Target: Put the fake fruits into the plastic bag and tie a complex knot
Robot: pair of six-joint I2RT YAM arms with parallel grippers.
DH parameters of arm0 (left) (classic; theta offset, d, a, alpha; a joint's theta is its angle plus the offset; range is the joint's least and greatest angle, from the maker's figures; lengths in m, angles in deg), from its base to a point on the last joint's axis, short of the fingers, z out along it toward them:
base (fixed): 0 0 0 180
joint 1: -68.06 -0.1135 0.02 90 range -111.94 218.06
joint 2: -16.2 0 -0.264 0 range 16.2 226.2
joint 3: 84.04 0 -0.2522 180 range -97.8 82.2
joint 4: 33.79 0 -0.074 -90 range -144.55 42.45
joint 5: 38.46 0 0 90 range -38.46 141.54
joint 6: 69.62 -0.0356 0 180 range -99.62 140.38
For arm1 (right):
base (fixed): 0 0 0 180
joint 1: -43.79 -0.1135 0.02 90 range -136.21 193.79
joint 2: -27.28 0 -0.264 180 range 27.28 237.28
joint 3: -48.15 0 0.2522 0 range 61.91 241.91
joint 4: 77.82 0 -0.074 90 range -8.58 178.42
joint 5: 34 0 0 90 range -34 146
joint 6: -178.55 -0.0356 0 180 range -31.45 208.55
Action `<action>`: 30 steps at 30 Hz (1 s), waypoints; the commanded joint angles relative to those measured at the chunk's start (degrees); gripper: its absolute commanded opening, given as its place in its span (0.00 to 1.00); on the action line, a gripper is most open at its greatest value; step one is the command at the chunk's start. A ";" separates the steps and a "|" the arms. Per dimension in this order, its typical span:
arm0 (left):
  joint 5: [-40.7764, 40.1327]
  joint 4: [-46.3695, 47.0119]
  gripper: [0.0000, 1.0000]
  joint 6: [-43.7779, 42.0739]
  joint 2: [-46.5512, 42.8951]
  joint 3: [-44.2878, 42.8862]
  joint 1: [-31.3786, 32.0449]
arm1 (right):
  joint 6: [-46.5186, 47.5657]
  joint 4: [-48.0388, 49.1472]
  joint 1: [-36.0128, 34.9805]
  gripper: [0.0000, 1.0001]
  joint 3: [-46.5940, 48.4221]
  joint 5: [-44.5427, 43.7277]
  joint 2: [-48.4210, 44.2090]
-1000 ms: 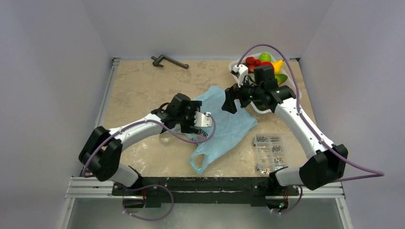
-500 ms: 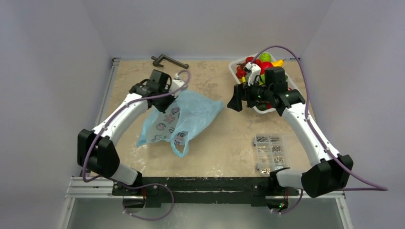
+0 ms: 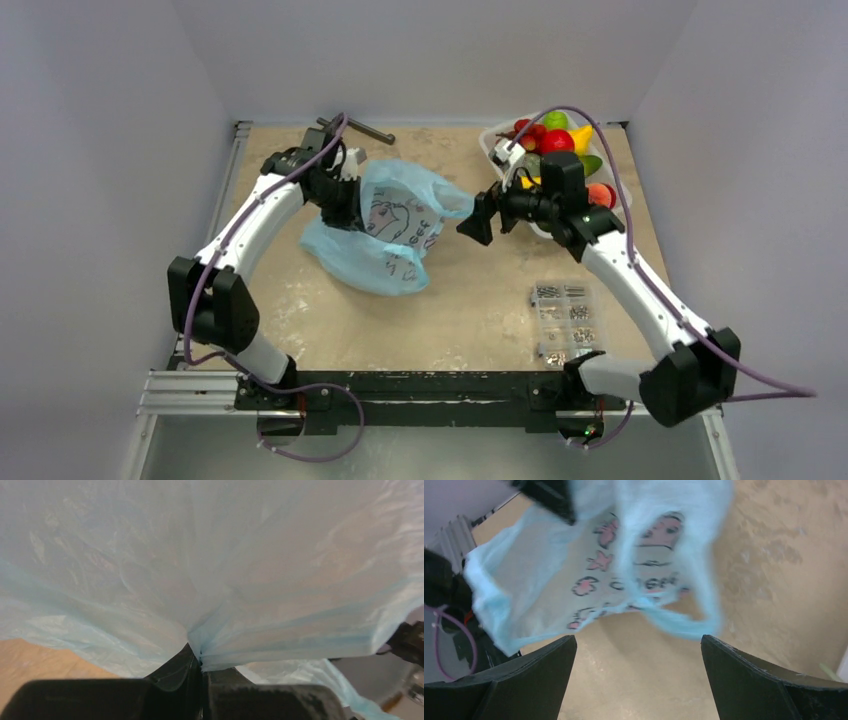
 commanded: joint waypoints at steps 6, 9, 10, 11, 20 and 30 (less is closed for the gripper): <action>29.54 -3.83 0.00 -6.83 7.56 -10.61 0.10 | 24.80 27.77 -17.93 0.99 -15.25 -22.45 -15.36; 32.59 -5.97 0.00 -10.72 7.40 -10.02 0.05 | 30.83 35.93 -18.17 0.99 -16.57 -33.89 -14.39; 33.62 -7.30 0.00 -11.87 7.58 -9.93 0.05 | 32.74 37.36 -18.10 0.99 -16.71 -34.68 -14.47; 35.04 -8.44 0.00 -13.03 7.66 -9.65 0.02 | 34.32 38.69 -17.98 0.99 -17.29 -35.35 -14.87; 39.28 -17.42 0.00 -29.51 7.58 -9.05 0.31 | 44.11 41.47 -16.40 0.99 -18.22 -34.67 -13.10; 35.60 -29.71 0.00 -48.99 10.65 -18.11 1.26 | 46.17 17.33 -7.13 0.66 -6.24 -4.55 -8.54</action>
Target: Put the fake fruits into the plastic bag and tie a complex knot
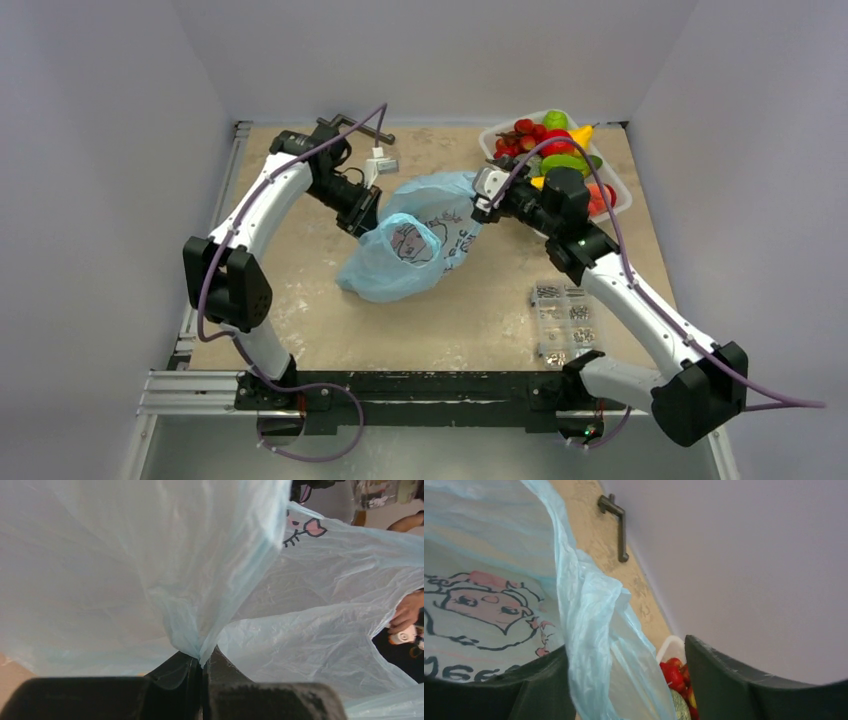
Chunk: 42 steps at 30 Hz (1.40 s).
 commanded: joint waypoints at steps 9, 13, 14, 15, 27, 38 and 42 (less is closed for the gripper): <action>-14.87 12.97 0.27 -17.57 -5.21 -3.16 -2.09 | -10.36 -50.05 1.23 0.00 30.05 41.80 13.37; -13.34 19.78 0.60 -20.67 -11.95 -0.59 -3.82 | -18.47 -53.99 1.56 0.00 32.86 49.77 16.31; -10.90 20.91 0.68 -21.59 -14.40 0.13 -3.81 | -19.80 -52.94 1.58 0.00 32.48 50.31 16.07; -7.96 22.88 0.89 -21.52 -17.24 2.01 -3.75 | -20.80 -51.06 1.58 0.00 31.56 50.63 15.52; -19.25 54.77 1.00 -14.71 -25.22 16.91 15.93 | -27.01 -43.29 1.58 0.00 28.28 49.55 13.34; -6.15 25.67 0.00 -32.70 -21.77 10.21 17.28 | -18.36 -50.96 2.48 0.00 32.32 47.69 15.01; 8.64 13.09 0.00 -29.21 -23.57 9.92 10.94 | -22.61 -45.63 8.04 0.00 35.62 45.73 20.13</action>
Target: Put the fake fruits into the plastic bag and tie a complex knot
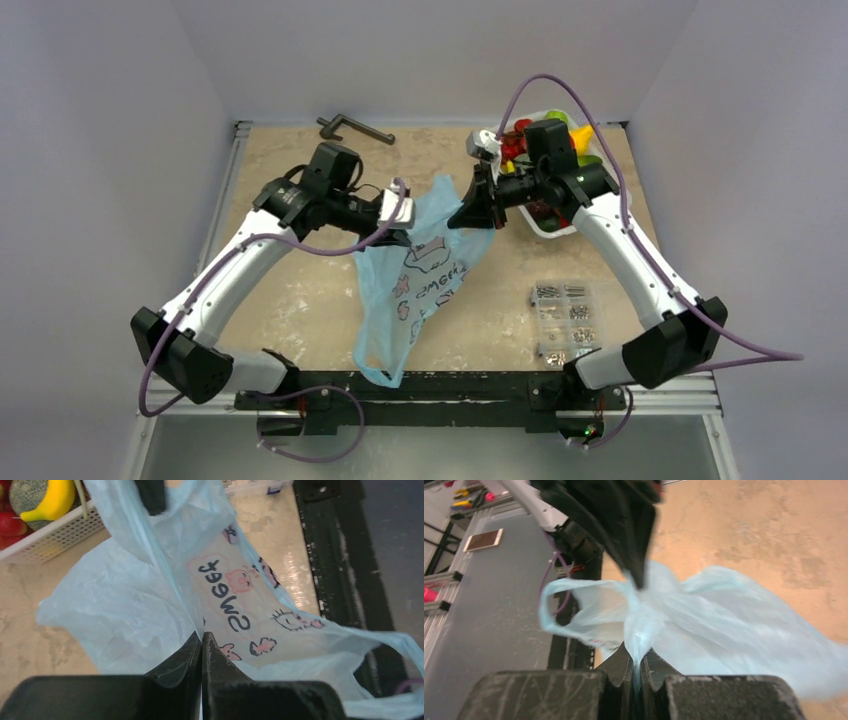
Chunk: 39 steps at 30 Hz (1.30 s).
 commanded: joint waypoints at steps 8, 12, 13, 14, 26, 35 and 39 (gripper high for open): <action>30.72 -8.85 0.00 24.12 3.22 -3.66 -12.98 | -15.28 13.79 5.95 0.29 8.00 -5.61 13.01; 29.72 5.14 0.00 37.08 0.51 -0.17 -13.85 | -15.69 15.40 5.93 0.45 1.48 -12.96 11.22; 28.81 9.11 0.00 40.71 -0.39 1.19 -14.12 | -15.78 15.22 6.11 0.52 0.38 -14.10 10.36; 28.42 13.09 0.00 44.75 -0.80 2.55 -14.51 | -15.45 14.52 6.35 0.59 0.04 -15.10 9.30; 22.70 25.37 0.00 69.19 2.30 3.83 -19.42 | -31.66 27.40 11.18 0.99 -18.38 -14.75 -16.09; 22.67 33.62 0.00 81.73 2.76 5.73 -20.32 | -34.19 34.53 11.22 0.99 -27.81 -17.60 -23.70; 20.58 37.90 0.00 87.99 2.75 6.43 -21.09 | -38.93 47.72 10.81 0.99 -39.64 -22.93 -33.97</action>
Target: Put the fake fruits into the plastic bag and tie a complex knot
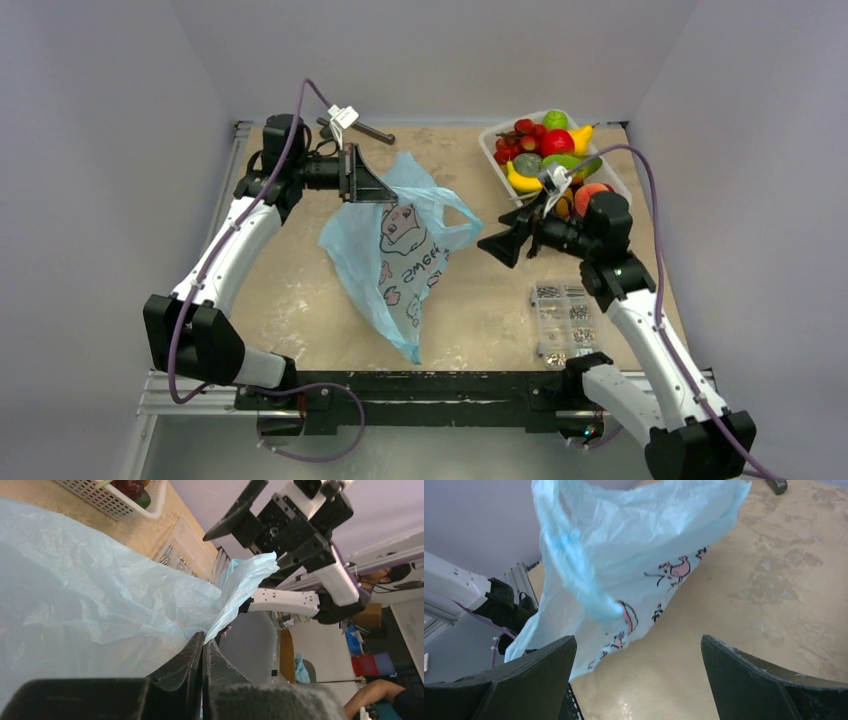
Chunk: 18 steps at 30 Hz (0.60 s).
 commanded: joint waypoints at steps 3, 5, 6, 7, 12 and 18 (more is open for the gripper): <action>-3.18 6.31 0.00 11.04 0.38 -0.41 -1.32 | -3.95 16.33 -1.42 0.99 -11.84 -7.45 -10.85; -3.15 5.83 0.00 11.39 0.58 -0.80 -1.50 | -3.22 20.22 -3.49 0.99 -15.24 -9.67 -12.14; -3.00 5.99 0.00 11.83 0.78 -0.82 -1.50 | -2.30 22.15 -5.24 0.99 -16.34 -11.30 -12.33; -2.75 6.21 0.00 12.31 0.87 -0.87 -1.51 | -1.41 24.33 -7.68 0.99 -17.28 -13.91 -11.97; -1.37 8.34 0.00 14.84 1.35 -0.95 -1.59 | 0.98 36.81 -15.75 0.99 -18.73 -21.94 -3.72; -0.41 8.28 0.00 15.75 1.07 -1.00 -1.59 | 2.73 46.03 -16.08 0.97 -15.49 -23.57 6.47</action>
